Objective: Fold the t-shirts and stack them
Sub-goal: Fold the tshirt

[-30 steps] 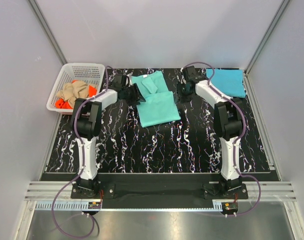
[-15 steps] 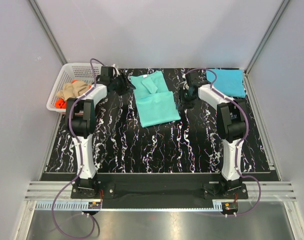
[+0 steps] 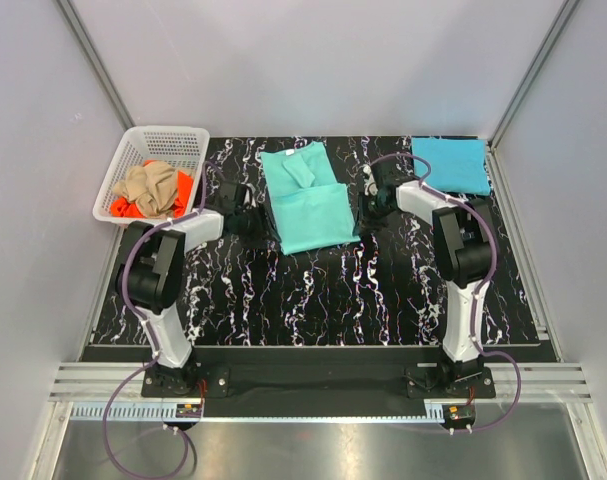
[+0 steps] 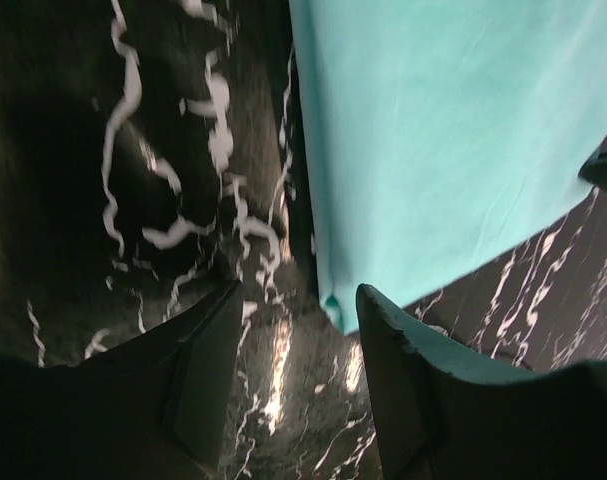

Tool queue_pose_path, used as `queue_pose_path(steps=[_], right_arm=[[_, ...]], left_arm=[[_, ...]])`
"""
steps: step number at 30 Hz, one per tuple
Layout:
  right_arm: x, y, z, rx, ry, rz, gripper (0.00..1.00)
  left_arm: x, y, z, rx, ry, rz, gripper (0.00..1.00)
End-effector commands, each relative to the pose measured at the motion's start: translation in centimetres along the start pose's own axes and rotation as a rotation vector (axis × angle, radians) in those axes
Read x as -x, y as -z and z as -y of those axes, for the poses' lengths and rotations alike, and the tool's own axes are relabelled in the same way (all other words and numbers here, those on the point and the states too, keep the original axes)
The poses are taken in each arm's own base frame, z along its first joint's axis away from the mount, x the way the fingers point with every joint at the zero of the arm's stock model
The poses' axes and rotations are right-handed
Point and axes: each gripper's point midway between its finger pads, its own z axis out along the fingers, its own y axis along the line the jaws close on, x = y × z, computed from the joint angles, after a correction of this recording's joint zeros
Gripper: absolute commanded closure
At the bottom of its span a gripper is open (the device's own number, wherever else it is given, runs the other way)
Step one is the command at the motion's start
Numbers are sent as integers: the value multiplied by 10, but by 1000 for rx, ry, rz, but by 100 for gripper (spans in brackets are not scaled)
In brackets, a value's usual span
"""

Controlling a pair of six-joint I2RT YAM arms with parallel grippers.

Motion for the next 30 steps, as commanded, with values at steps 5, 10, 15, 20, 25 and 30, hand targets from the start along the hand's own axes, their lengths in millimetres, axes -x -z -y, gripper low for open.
queue_pose_path(steps=[5,10,15,20,25,30], right_arm=[[-24,18,-26,149,-70,27,100],[-49,25,-23,151,-117,29,100],[-64,32,-30,179,-160,38,100],[-82,31,-30,162,-198,41,100],[-97,37,-33,163,-236,53,100],[-113,45,-47,175,-234,51,90]], left_arm=[[-19,11,8,-70,-36,48,45],[-21,14,18,-135,-56,68,43],[-41,3,31,-183,-90,0,46],[-57,2,7,-30,-100,-19,52],[-69,12,-13,80,-102,-17,70],[-77,29,-20,159,-119,-6,68]])
